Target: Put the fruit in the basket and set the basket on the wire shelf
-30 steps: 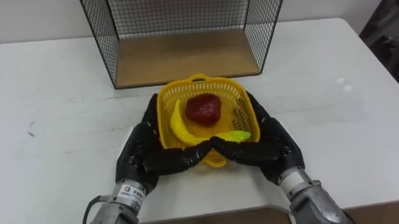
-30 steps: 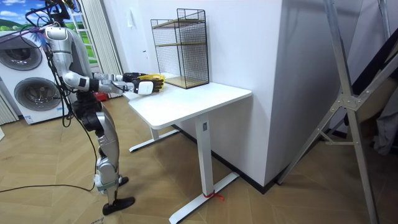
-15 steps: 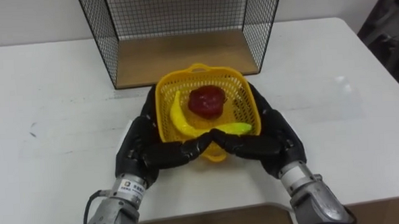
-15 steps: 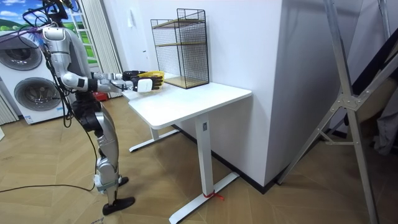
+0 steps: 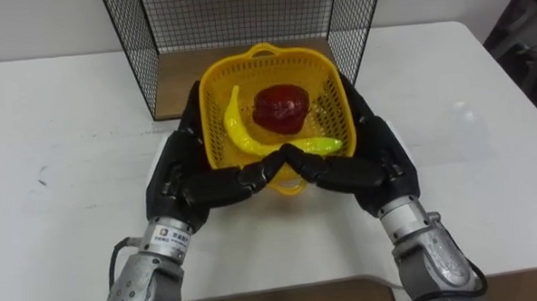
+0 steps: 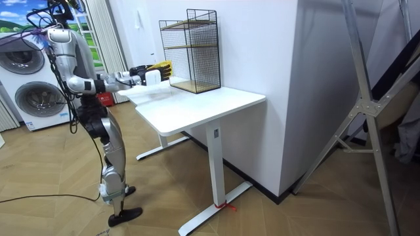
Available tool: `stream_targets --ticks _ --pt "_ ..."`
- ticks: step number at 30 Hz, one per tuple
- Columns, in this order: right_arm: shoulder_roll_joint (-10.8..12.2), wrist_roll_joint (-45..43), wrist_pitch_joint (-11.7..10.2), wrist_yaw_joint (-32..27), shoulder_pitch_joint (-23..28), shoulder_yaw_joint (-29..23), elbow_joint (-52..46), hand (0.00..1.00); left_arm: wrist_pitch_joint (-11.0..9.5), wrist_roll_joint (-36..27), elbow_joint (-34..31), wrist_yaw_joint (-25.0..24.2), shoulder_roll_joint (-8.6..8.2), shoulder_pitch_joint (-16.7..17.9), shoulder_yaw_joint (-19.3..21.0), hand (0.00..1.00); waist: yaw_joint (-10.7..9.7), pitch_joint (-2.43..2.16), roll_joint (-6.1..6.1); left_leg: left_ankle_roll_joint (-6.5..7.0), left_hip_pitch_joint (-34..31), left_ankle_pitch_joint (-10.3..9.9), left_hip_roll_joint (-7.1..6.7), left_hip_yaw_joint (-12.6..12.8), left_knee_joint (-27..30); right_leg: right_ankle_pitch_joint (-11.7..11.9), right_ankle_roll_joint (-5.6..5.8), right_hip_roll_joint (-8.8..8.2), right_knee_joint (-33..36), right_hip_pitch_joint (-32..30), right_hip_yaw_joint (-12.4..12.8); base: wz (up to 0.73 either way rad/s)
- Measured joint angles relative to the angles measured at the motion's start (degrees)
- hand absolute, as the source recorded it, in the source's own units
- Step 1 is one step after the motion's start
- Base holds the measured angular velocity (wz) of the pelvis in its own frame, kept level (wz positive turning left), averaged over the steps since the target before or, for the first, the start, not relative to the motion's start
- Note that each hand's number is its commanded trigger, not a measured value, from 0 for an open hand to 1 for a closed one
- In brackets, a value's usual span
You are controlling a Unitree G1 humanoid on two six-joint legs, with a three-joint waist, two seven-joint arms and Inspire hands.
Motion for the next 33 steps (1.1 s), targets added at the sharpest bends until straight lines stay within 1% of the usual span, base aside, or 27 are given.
stream_targets --ticks 4,7,10,13,14,15,16,17,18,19,20,21,22,23,24,25,26,27,28,29,30,31,32,33 --pt "0.05 -0.09 -0.03 0.00 0.00 -0.02 -0.35 0.00 -0.17 -0.04 -0.28 0.00 -0.23 0.01 0.06 0.00 0.00 0.12 0.19 0.00 -0.14 -0.01 0.04 0.02 0.16 0.00 0.00 0.04 0.14 -0.03 -0.03 0.00" --pt "0.11 -0.21 -0.04 0.00 -0.02 -0.12 -0.92 0.00 -0.17 -0.03 -0.75 0.00 -0.08 0.01 0.10 0.00 -0.02 0.23 0.44 -0.02 -0.50 -0.04 0.14 0.02 0.30 0.00 0.00 0.12 0.37 -0.19 -0.05 0.00" --pt "0.09 -0.28 -0.04 0.00 -0.03 -0.11 -0.92 0.00 -0.17 -0.03 -0.82 -0.01 0.00 0.01 0.10 0.00 0.00 0.18 0.41 -0.14 -0.45 -0.12 0.58 0.24 0.47 -0.01 0.00 0.40 1.41 -0.51 0.01 -0.01" --pt "0.11 0.45 -0.05 0.00 -0.03 -0.07 -0.92 0.00 -0.16 0.05 -1.48 0.00 0.01 0.02 0.14 0.00 0.36 0.10 0.25 -0.59 -2.21 -0.73 1.38 0.12 3.41 -0.11 -0.14 0.86 3.33 -2.30 0.02 -0.04" --pt "0.05 0.31 -0.05 0.01 -0.02 -0.04 -0.92 0.00 -0.16 0.08 -1.51 0.00 0.01 0.03 0.25 0.00 0.33 0.07 -0.15 -0.95 -3.32 -1.16 1.69 0.17 5.89 -0.81 -0.72 0.91 4.59 -2.94 0.36 -0.10" --pt "0.03 0.29 -0.05 0.09 -0.01 -0.03 -0.92 0.00 -0.16 0.02 -1.51 0.00 0.03 0.09 0.48 0.00 0.56 0.11 -0.77 -1.56 -4.63 -1.65 1.76 0.19 9.58 -2.02 -1.05 0.84 6.44 -3.55 0.81 -0.14" --pt "0.02 0.24 -0.05 0.15 -0.01 -0.02 -0.92 0.00 -0.16 -0.02 -1.51 0.00 0.10 0.11 0.56 0.00 0.90 0.11 -1.02 -1.60 -5.42 -1.94 1.81 0.22 11.70 -2.69 -1.22 0.83 7.41 -3.99 1.03 -0.22" --pt "0.01 -0.16 -0.05 0.17 0.02 -0.01 -0.91 0.00 -0.16 0.00 -1.49 0.00 0.32 0.21 0.56 0.00 1.56 0.13 -1.33 -1.95 -7.17 -2.58 2.09 0.16 17.03 -4.23 -1.86 1.07 9.34 -4.38 1.27 -0.21" --pt "0.00 -0.22 -0.05 0.17 0.16 0.10 -0.81 0.00 -0.15 -0.04 -1.48 0.00 0.46 0.50 0.57 0.00 1.75 0.15 -1.34 -2.36 -9.03 -2.87 2.92 0.05 22.57 -5.53 -2.40 1.60 10.98 -4.44 1.42 -0.17" --pt "-0.01 -0.22 -0.05 0.17 0.28 0.13 -0.77 0.00 -0.15 -0.03 -1.47 0.00 0.45 0.53 0.56 0.00 1.85 0.16 -1.34 -2.35 -9.73 -2.85 3.33 0.00 25.09 -6.13 -2.68 1.94 11.73 -4.26 1.69 -0.06" --pt "-0.04 -0.19 -0.03 0.17 0.50 0.13 -0.76 0.00 -0.15 -0.03 -1.46 0.00 0.42 0.53 0.57 0.00 1.88 0.26 -1.04 -2.35 -10.79 -2.83 4.67 0.02 29.37 -6.99 -3.29 2.64 12.78 -3.61 1.82 -0.04" --pt "0.12 -0.22 -0.04 0.31 0.44 0.10 -0.77 0.00 -0.17 0.06 -1.46 0.00 0.46 0.59 0.60 0.00 2.17 0.40 -0.60 -2.30 -12.37 -2.47 5.79 -0.05 32.88 -7.63 -4.19 3.58 13.76 -3.10 2.11 -0.08" --pt "0.22 -0.25 -0.04 0.48 0.43 0.10 -0.78 0.00 -0.18 0.01 -1.46 0.00 0.49 0.68 0.72 0.00 2.69 0.30 -0.78 -2.41 -13.14 -2.17 5.79 -0.38 34.18 -7.98 -4.50 3.68 14.50 -3.04 2.34 -0.06" --pt "-0.01 -0.03 -0.04 0.57 0.46 0.09 -0.86 0.00 -0.19 -0.16 -1.44 0.00 0.69 0.80 0.86 0.00 2.71 0.27 -1.22 -2.90 -14.47 -2.56 4.88 -0.97 32.41 -8.53 -5.04 3.49 15.17 -3.43 2.55 0.00" --pt "-0.31 0.23 -0.02 0.57 0.44 0.01 -0.96 0.00 -0.19 -0.68 -1.46 0.00 0.57 0.79 0.61 0.00 2.71 0.19 -1.18 -2.82 -16.89 -2.57 3.94 -1.07 27.57 -8.68 -5.01 3.31 15.32 -4.17 2.56 0.00" --pt "-0.33 0.27 0.08 0.57 0.47 0.01 -0.96 0.00 -0.19 -0.77 -1.46 0.00 0.66 0.81 0.56 0.00 2.84 0.16 -1.13 -2.90 -17.75 -2.25 3.36 -1.03 24.27 -8.87 -4.76 3.09 15.39 -4.34 2.63 -0.16" --pt "-0.43 0.23 0.30 0.57 0.52 0.03 -0.94 0.00 -0.19 -1.01 -1.48 0.00 0.53 0.84 0.62 0.00 3.18 -0.03 -0.84 -2.94 -18.89 -0.05 2.67 -0.22 16.74 -9.27 -4.36 2.72 15.48 -4.46 2.64 -0.37" --pt "-0.47 0.19 0.78 0.58 0.63 0.27 -0.91 0.00 -0.19 -1.07 -1.49 0.00 0.50 0.92 0.59 0.00 3.61 -0.34 -1.04 -2.38 -18.89 4.10 2.11 0.11 13.33 -9.82 -4.07 2.13 15.88 -4.54 3.23 -0.32" --pt "-0.55 0.10 0.78 0.58 0.67 0.42 -0.92 0.00 -0.19 -1.07 -1.53 0.00 0.56 0.88 0.75 0.00 3.57 -1.02 -0.59 -2.07 -18.57 4.95 1.52 -0.01 12.56 -10.13 -3.47 1.74 16.09 -4.49 3.18 0.00" --pt "-0.87 -0.19 0.69 0.58 0.62 0.45 -0.93 0.00 -0.20 -1.09 -1.63 0.00 0.75 0.65 1.02 0.00 2.59 -1.30 -1.87 -1.01 -17.30 5.82 0.24 0.05 11.13 -10.46 -2.91 0.93 16.01 -4.00 3.26 0.22" --pt "-1.00 -0.12 0.49 0.58 0.60 0.41 -0.95 0.00 -0.20 -1.07 -1.73 0.00 0.89 0.50 0.90 0.00 2.27 -1.10 -2.52 -0.11 -16.24 7.19 -0.61 -0.04 10.34 -10.75 -2.58 0.33 15.75 -3.18 3.22 0.17" --pt "-0.96 -0.07 0.41 0.59 0.55 0.40 -0.93 0.00 -0.20 -1.08 -1.78 0.00 0.94 0.51 0.85 0.00 2.18 -0.95 -2.75 0.33 -16.07 7.57 -0.88 -0.05 10.60 -10.95 -2.48 0.10 15.44 -2.68 3.15 0.06" --pt "-0.93 0.00 0.41 0.63 0.61 0.43 -0.99 0.00 -0.20 -1.10 -1.79 0.00 1.16 0.48 0.75 0.00 2.13 -0.99 -3.08 0.69 -15.84 7.03 -1.54 -0.10 10.61 -11.22 -2.14 -0.39 14.55 -1.87 2.98 0.10" --pt "-0.93 -0.19 0.40 0.63 0.61 0.42 -1.28 0.00 -0.20 -1.00 -1.79 0.00 1.33 0.37 0.76 0.00 1.65 -0.95 -3.35 1.34 -15.96 6.79 -2.16 0.05 10.89 -11.59 -1.70 -1.11 14.23 -1.64 2.74 0.14"
